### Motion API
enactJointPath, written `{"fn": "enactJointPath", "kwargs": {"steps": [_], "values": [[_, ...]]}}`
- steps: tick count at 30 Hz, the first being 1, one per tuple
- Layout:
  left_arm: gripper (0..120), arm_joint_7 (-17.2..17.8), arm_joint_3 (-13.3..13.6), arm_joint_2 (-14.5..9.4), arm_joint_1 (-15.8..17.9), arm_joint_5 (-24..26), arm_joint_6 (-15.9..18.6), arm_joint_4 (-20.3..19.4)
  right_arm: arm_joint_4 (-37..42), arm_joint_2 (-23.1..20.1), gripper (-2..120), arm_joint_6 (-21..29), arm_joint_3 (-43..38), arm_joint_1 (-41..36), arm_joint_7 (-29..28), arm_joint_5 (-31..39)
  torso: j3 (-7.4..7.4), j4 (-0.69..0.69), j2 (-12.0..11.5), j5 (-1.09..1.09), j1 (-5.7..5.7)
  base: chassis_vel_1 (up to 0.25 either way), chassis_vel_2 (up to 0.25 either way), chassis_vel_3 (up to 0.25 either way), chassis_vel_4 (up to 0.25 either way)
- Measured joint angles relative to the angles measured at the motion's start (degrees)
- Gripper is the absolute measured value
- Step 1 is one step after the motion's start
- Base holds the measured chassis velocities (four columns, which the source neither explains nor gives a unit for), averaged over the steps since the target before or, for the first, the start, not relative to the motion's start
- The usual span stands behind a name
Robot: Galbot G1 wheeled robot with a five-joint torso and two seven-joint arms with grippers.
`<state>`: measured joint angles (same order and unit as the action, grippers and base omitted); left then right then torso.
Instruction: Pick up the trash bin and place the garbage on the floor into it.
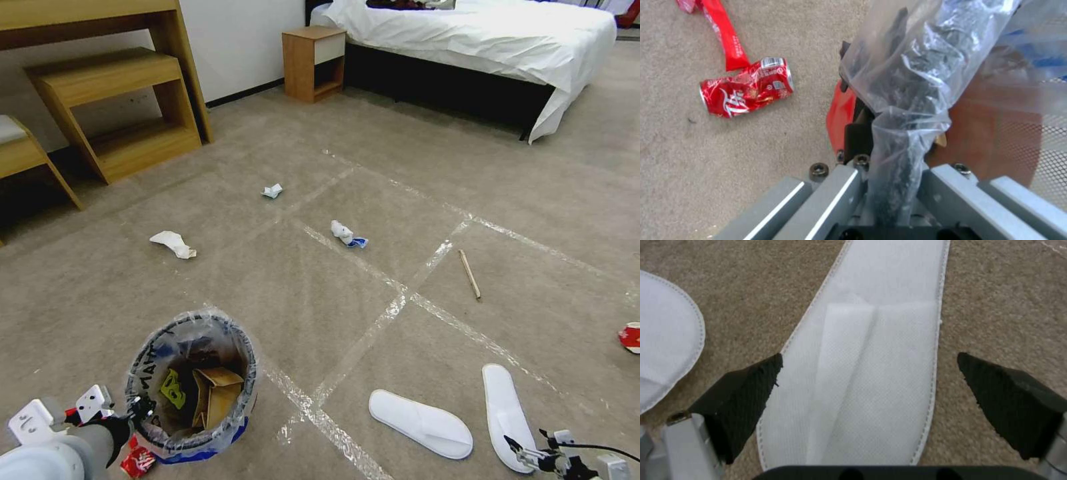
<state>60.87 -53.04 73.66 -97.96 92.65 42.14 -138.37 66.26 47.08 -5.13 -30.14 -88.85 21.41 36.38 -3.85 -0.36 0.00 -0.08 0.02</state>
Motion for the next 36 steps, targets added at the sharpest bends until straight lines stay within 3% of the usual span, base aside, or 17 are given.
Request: {"fn": "enactJointPath", "kwargs": {"steps": [11,16,26,33,36], "values": [[0,0.0,-0.1,-0.3,0.1,0.0,0.0,0.3,-3.0,0.9,100,-0.7,1.4,2.3,0.9,0.1,0.0,0.0,0.0,0.0,0.0,0.0,0.0,0.0,0.0],[0,-0.1,0.0,-0.3,0.4,-0.1,0.0,0.9,-5.5,1.8,86,-1.7,2.8,4.2,2.3,0.2,0.0,0.0,0.0,0.01,0.0,0.0,0.0,0.0,0.0],[0,-0.1,0.0,-0.6,0.5,-0.1,0.0,1.3,-7.5,2.8,85,-2.2,4.5,6.3,2.4,0.1,0.0,-0.01,0.0,-0.04,0.0,0.0,0.0,0.0,0.0],[0,-0.1,-0.1,-0.7,0.8,-0.1,0.0,1.5,-9.0,3.1,67,-2.6,5.4,7.8,2.6,0.0,0.01,-0.04,0.0,-0.08,0.0,0.0,0.0,0.0,0.0],[0,-0.1,0.0,-0.7,0.8,-0.1,0.0,1.7,-9.5,3.3,51,-2.7,6.2,8.7,2.8,0.1,0.01,-0.04,0.0,-0.07,0.0,0.0,0.0,0.0,0.0]]}}
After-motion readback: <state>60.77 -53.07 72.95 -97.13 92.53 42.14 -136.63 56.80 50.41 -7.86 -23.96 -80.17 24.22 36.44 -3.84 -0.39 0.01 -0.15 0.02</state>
